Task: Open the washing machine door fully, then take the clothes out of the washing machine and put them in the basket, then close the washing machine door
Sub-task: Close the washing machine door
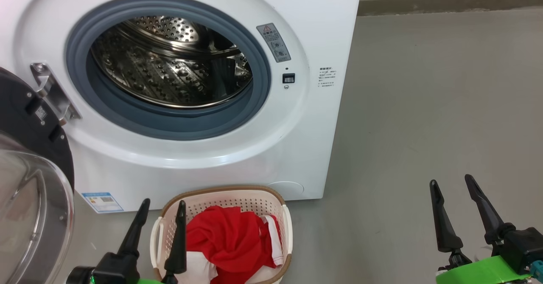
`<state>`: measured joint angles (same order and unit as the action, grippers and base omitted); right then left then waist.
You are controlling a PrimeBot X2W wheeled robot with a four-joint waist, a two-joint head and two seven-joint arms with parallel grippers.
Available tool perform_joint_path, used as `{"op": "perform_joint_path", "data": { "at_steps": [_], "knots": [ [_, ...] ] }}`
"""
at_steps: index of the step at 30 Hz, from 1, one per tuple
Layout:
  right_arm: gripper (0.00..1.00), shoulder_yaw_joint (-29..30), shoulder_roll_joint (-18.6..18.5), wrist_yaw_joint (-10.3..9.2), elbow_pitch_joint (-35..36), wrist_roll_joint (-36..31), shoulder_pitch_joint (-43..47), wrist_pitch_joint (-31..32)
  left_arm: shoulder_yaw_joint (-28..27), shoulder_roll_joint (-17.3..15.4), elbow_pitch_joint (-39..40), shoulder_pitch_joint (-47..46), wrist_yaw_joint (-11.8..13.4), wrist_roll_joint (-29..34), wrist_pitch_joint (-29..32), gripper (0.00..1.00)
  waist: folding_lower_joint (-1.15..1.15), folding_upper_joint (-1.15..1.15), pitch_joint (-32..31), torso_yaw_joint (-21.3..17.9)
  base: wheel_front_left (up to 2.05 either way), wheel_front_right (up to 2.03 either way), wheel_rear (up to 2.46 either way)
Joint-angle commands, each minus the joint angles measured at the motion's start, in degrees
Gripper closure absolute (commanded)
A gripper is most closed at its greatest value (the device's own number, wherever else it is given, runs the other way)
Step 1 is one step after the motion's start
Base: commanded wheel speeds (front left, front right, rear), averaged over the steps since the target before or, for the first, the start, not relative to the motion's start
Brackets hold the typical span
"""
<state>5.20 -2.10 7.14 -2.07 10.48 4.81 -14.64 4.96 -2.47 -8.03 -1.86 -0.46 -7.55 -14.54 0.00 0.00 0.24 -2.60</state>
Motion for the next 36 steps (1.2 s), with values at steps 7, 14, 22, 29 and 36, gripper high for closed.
{"op": "perform_joint_path", "data": {
  "at_steps": [7,14,22,29,36],
  "knots": [
    [0.00,-0.9,-0.8,0.35,1.6,-0.5,-0.6,-0.4,-2.0,-0.5,1.7,-0.7,0.5,0.4,-0.5,0.00,0.00,0.00,0.0,0.0,-1.17,1.17,0.00],
    [0.00,-1.0,-0.8,0.35,1.7,-0.5,-0.4,-0.4,-1.9,-0.5,1.7,-0.6,0.3,0.5,-0.5,0.00,0.00,0.00,-0.2,0.1,-1.87,1.87,0.00],
    [0.00,-1.1,-0.8,0.35,1.8,-0.6,-0.4,-0.4,-1.4,-0.6,1.9,-0.6,0.0,1.2,-0.5,0.00,0.00,0.00,-0.2,0.4,-1.02,1.02,0.00],
    [0.00,-1.1,-0.8,0.35,1.8,-0.6,-0.2,-0.4,-1.4,-0.6,1.6,-0.7,1.0,2.0,-0.5,0.00,0.00,0.00,-0.3,0.6,-0.09,0.09,0.00],
    [0.00,-1.4,-0.8,0.35,1.8,-0.7,-0.3,-0.4,-1.7,-0.6,1.8,-0.9,1.9,2.6,-0.5,0.00,0.00,0.00,-0.2,1.6,0.00,0.00,0.00]
  ]
}}
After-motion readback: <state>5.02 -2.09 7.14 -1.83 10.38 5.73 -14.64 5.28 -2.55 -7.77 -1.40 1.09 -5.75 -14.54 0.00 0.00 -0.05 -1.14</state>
